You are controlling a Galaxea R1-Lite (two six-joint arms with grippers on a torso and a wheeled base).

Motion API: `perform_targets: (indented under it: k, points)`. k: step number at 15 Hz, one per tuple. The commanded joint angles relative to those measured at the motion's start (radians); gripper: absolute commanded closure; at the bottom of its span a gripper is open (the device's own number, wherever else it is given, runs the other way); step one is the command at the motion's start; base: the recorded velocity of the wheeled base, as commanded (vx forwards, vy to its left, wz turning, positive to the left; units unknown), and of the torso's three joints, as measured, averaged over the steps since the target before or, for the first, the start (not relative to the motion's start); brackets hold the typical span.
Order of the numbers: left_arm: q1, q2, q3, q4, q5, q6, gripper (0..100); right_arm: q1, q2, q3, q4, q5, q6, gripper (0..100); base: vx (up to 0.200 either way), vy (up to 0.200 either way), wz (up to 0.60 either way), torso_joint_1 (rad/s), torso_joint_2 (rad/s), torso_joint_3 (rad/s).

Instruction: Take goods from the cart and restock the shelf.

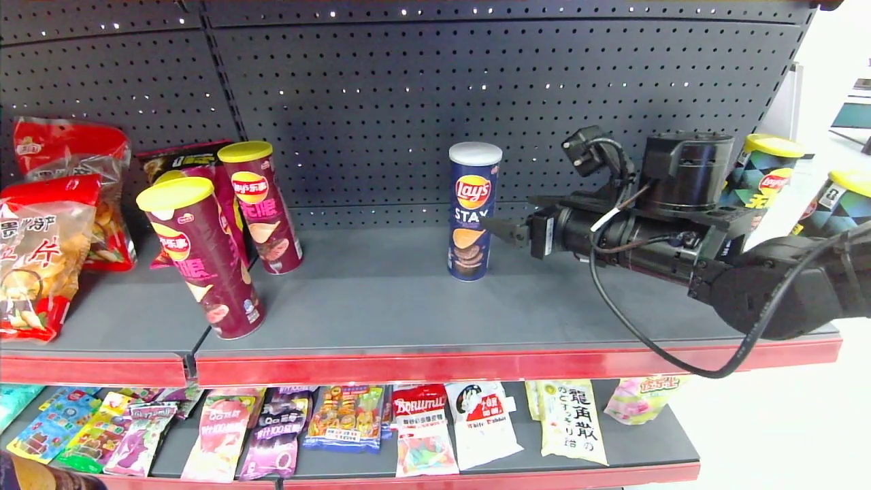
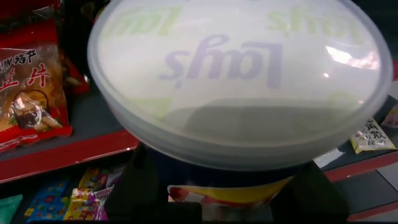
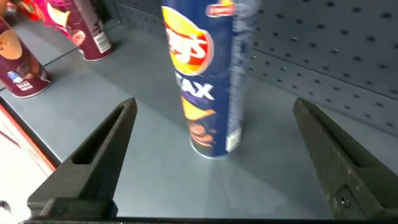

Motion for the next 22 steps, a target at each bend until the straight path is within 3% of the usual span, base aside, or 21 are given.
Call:
perform_targets:
  k: [1,8,22]
  points:
    - [0.0,0.002,0.001,-0.001,0.0,0.0,100,0.006,0.034,-0.039,-0.001,0.001,0.0,0,0.0,0.0,0.0,0.0,0.0,0.0]
    - [0.0,0.002,0.004,0.001,0.003,0.001,100,0.043,0.093,-0.123,-0.001,0.001,0.0,0,0.0,0.0,0.0,0.0,0.0,0.0]
    - [0.0,0.004,0.007,0.002,0.005,0.001,100,0.011,0.192,-0.235,-0.001,-0.002,-0.003,0,0.0,0.0,0.0,0.0,0.0,0.0]
